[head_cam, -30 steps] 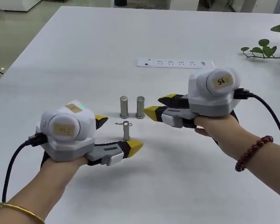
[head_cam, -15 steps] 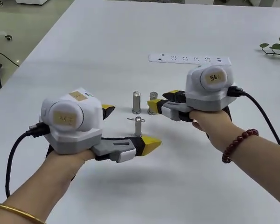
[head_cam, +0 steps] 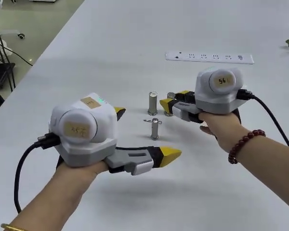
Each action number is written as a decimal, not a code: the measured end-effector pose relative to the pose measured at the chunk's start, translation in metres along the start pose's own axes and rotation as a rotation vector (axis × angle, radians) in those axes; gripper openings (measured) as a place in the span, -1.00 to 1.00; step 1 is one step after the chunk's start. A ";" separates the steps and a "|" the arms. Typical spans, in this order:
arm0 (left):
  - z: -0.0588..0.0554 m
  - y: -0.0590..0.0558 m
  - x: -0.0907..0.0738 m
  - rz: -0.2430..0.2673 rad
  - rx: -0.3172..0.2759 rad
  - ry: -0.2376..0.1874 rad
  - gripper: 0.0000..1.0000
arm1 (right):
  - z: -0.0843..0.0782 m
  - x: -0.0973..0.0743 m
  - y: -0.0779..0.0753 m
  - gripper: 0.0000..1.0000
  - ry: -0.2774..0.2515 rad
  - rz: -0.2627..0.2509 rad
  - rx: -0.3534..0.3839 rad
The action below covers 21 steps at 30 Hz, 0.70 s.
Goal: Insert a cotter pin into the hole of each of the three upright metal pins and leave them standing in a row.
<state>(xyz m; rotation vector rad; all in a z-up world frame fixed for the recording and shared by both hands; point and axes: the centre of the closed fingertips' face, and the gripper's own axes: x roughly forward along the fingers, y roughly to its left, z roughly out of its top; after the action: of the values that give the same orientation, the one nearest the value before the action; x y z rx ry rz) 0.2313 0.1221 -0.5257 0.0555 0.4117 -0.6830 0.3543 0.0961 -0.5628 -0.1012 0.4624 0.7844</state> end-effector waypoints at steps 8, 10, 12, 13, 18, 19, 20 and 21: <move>-0.002 0.001 -0.005 0.015 -0.018 -0.014 0.95 | -0.006 0.003 -0.001 -0.71 0.004 0.007 0.020; -0.003 0.001 -0.005 0.017 -0.008 -0.010 0.97 | -0.006 0.003 0.000 -0.75 0.003 0.007 0.020; -0.007 0.002 -0.004 0.017 0.006 0.001 0.97 | -0.007 0.004 -0.001 -0.77 0.003 0.001 0.017; -0.008 0.002 -0.004 0.018 0.007 0.002 0.97 | -0.007 0.004 -0.002 -0.79 0.002 -0.002 0.016; -0.013 0.004 -0.004 0.019 -0.008 0.006 0.97 | -0.006 0.004 -0.004 -0.80 -0.015 -0.009 0.075; -0.014 0.004 -0.004 0.019 -0.010 0.006 0.97 | -0.007 0.004 -0.005 -0.81 -0.017 -0.008 0.077; -0.014 0.006 -0.004 0.023 -0.011 0.006 0.97 | -0.007 0.004 -0.007 -0.81 -0.018 -0.009 0.070; -0.015 0.006 -0.004 0.026 -0.008 0.011 0.97 | -0.007 0.004 -0.006 -0.81 -0.017 -0.012 0.058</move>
<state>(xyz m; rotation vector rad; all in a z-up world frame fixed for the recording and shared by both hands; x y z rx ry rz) 0.2271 0.1324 -0.5382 0.0566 0.4239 -0.6554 0.3584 0.0926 -0.5716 -0.0430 0.4673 0.7592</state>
